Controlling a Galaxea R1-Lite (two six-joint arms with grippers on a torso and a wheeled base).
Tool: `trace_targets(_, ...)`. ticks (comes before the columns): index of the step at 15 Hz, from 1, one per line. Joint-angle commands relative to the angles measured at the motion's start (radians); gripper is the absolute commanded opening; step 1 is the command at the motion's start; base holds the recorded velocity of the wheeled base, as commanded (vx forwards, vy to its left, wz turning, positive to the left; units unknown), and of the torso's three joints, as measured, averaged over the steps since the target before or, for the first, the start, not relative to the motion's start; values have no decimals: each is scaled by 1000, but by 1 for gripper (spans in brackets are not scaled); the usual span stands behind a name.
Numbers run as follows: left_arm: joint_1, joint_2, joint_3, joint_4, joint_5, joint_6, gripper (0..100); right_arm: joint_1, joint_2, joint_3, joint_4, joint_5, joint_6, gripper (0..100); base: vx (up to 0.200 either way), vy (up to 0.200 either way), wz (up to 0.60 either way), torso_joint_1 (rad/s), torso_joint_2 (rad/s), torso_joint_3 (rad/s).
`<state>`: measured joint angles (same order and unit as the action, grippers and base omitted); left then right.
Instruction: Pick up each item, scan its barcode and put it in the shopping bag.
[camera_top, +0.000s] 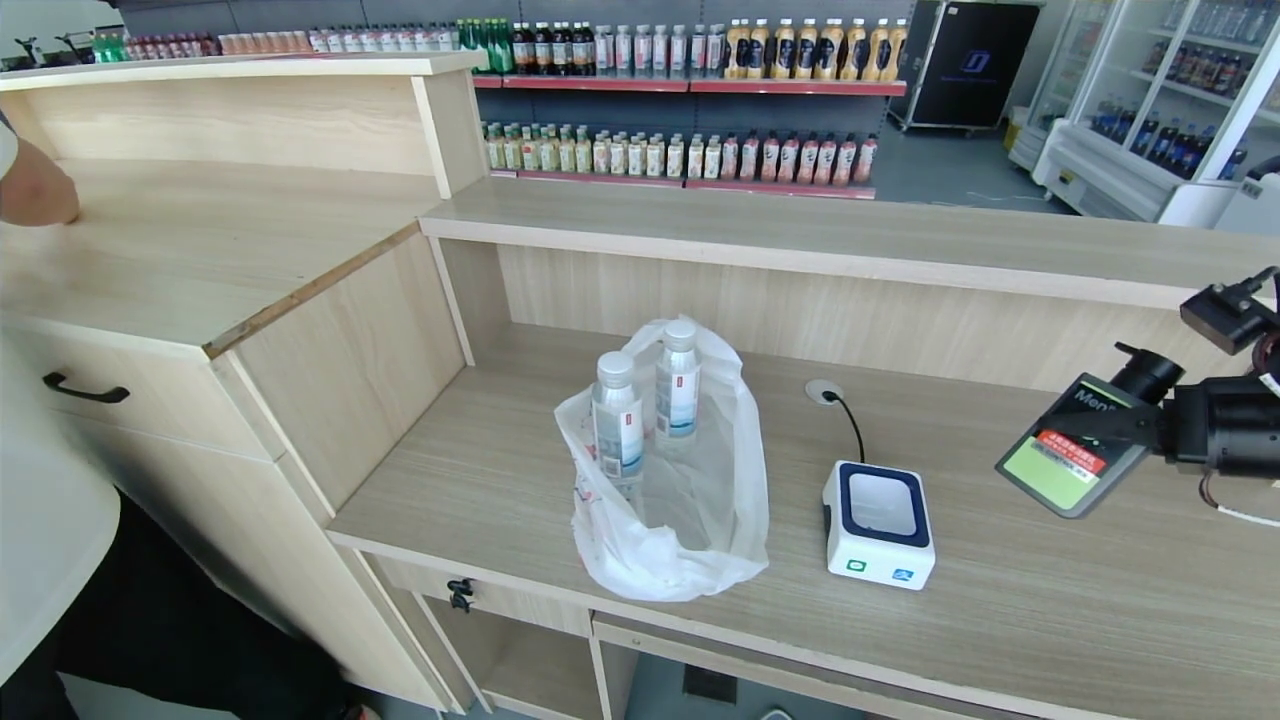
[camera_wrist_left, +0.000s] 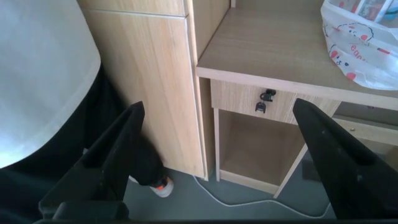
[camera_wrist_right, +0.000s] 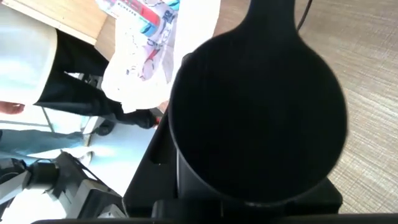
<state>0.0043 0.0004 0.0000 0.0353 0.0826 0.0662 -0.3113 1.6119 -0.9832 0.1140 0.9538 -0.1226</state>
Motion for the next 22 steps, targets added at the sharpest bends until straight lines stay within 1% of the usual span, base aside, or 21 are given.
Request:
trace_targets(1, 0, 0, 0, 0, 0, 0, 100, 6, 26, 9, 3, 13, -14, 0, 0, 0, 0, 0, 0, 0)
trace_targets(5, 0, 0, 0, 0, 0, 0, 100, 24, 31, 32, 1, 66, -28, 0, 0, 0, 0, 0, 0, 0)
trace_targets(9, 0, 0, 0, 0, 0, 0, 100, 37, 34, 66, 3, 68, -100, 0, 0, 0, 0, 0, 0, 0)
trace_targets(20, 0, 0, 0, 0, 0, 0, 100, 50, 52, 57, -8, 66, -101, 0, 0, 0, 0, 0, 0, 0)
trace_targets(22, 0, 0, 0, 0, 0, 0, 100, 52, 68, 57, -36, 66, -103, 0, 0, 0, 0, 0, 0, 0)
